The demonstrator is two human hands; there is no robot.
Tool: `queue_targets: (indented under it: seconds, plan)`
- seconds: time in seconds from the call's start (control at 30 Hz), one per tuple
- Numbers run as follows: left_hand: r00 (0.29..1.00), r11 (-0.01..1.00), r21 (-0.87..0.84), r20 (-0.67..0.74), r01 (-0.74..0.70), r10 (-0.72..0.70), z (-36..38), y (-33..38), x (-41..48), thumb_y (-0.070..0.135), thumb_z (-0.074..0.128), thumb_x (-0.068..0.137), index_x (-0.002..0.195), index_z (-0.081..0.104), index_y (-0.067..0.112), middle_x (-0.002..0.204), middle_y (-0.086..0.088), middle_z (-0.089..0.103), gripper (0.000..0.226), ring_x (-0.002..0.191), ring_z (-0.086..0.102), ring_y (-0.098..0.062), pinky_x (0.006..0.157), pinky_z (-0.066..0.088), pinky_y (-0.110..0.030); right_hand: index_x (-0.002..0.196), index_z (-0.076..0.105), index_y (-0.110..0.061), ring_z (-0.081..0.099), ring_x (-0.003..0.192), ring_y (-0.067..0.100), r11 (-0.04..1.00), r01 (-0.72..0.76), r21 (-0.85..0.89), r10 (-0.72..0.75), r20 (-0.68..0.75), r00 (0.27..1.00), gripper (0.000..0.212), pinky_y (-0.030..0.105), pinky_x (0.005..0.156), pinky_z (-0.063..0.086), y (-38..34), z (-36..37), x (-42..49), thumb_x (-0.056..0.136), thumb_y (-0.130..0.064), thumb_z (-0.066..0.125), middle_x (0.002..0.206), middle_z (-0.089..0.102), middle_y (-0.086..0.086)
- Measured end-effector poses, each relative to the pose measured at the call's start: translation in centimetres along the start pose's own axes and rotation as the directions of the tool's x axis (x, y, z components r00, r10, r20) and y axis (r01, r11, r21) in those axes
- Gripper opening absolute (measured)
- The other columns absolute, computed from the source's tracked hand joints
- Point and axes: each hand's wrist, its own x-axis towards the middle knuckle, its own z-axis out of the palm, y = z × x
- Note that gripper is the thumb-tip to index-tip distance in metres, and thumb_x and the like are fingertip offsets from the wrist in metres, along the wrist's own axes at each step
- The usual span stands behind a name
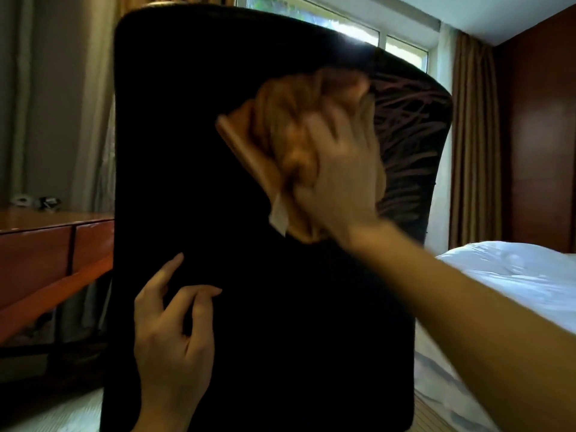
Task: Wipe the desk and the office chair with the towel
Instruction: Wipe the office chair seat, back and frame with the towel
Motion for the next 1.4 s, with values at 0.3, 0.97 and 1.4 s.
queue_targets:
  seconds: [0.3,0.97,1.4]
  plan:
    - [0.999,1.0,0.014,-0.041,-0.007,0.007,0.2,1.0,-0.1,0.049,0.047,0.091,0.09,0.069,0.032,0.147,0.006,0.051,0.028,0.139,0.042,-0.014,0.114,0.033,-0.035,0.135,0.056,-0.027,0.046,0.132,0.037,0.939,0.298,0.173,-0.312,0.059,0.948,0.046,0.057,0.11,0.035,-0.5,0.6,-11.6,0.093,-0.044,0.056,0.141,0.057,0.012]
    - [0.977,0.968,-0.13,0.027,0.215,-0.213,-2.4,2.5,3.3,0.042,0.056,0.096,0.087,0.066,0.041,0.106,0.024,0.062,0.014,0.122,0.054,-0.018,0.102,0.042,-0.038,0.118,0.076,-0.018,0.061,0.121,0.043,0.809,0.578,0.107,-0.584,0.042,0.811,0.028,0.065,0.103,0.041,-4.3,0.2,-4.0,0.105,-0.034,0.057,0.129,0.07,0.01]
    - [0.94,0.931,0.253,-0.146,-0.265,0.307,-3.6,14.5,17.7,0.03,0.051,0.093,0.128,0.059,0.01,0.128,-0.014,0.057,0.041,0.124,0.051,-0.028,0.096,0.038,-0.032,0.125,0.072,-0.01,0.058,0.124,0.05,0.872,0.49,-0.016,-0.488,-0.109,0.866,0.045,0.074,0.112,0.028,-3.6,0.6,4.9,0.093,-0.04,0.06,0.131,0.066,0.022]
